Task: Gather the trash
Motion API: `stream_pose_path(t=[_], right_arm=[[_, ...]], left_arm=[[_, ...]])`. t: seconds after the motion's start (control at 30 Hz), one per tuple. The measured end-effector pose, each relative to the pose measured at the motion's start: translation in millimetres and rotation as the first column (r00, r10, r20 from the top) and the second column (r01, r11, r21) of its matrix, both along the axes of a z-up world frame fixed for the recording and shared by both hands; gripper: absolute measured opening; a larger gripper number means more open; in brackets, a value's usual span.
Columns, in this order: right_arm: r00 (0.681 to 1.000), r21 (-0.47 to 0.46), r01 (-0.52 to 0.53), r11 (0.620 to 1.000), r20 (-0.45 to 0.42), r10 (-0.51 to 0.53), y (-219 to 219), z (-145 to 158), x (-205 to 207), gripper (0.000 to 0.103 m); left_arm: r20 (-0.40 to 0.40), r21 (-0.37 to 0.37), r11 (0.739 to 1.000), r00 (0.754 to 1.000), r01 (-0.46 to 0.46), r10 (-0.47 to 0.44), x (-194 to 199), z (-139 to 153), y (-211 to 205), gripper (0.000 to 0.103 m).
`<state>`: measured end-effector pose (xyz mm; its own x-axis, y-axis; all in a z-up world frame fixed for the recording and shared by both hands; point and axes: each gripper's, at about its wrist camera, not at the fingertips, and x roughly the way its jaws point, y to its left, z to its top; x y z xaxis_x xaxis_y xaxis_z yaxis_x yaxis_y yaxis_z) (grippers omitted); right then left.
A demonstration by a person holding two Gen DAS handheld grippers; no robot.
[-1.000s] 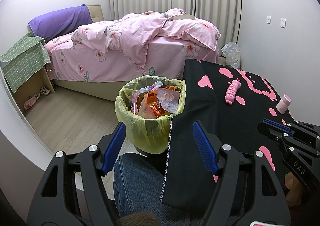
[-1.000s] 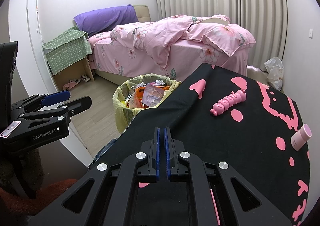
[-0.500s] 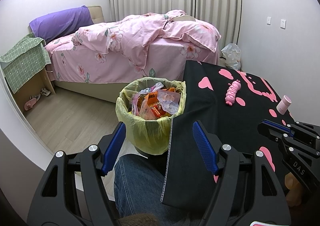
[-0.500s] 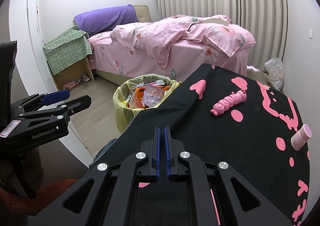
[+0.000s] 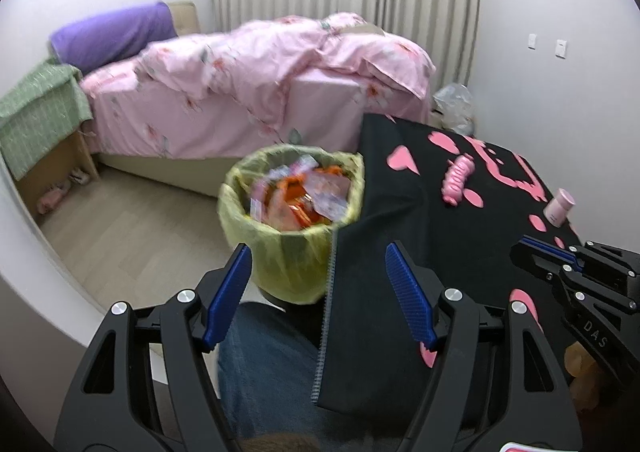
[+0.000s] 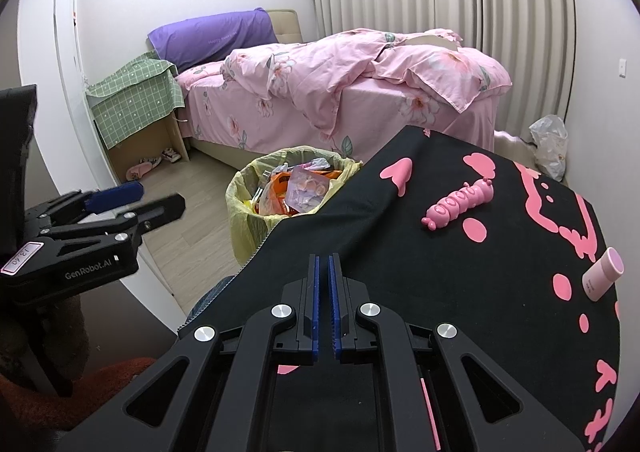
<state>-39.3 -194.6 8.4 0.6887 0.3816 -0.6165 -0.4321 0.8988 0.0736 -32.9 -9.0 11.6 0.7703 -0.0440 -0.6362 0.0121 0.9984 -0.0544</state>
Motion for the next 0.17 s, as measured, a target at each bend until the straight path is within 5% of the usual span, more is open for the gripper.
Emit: stream_pose_path(t=[0.17], right_arm=[[1.0, 0.008, 0.006, 1.0, -0.023, -0.006, -5, -8, 4, 0.007]], left_arm=[[-0.007, -0.094, 0.994, 0.998, 0.055, -0.055, 27, -14, 4, 0.068]])
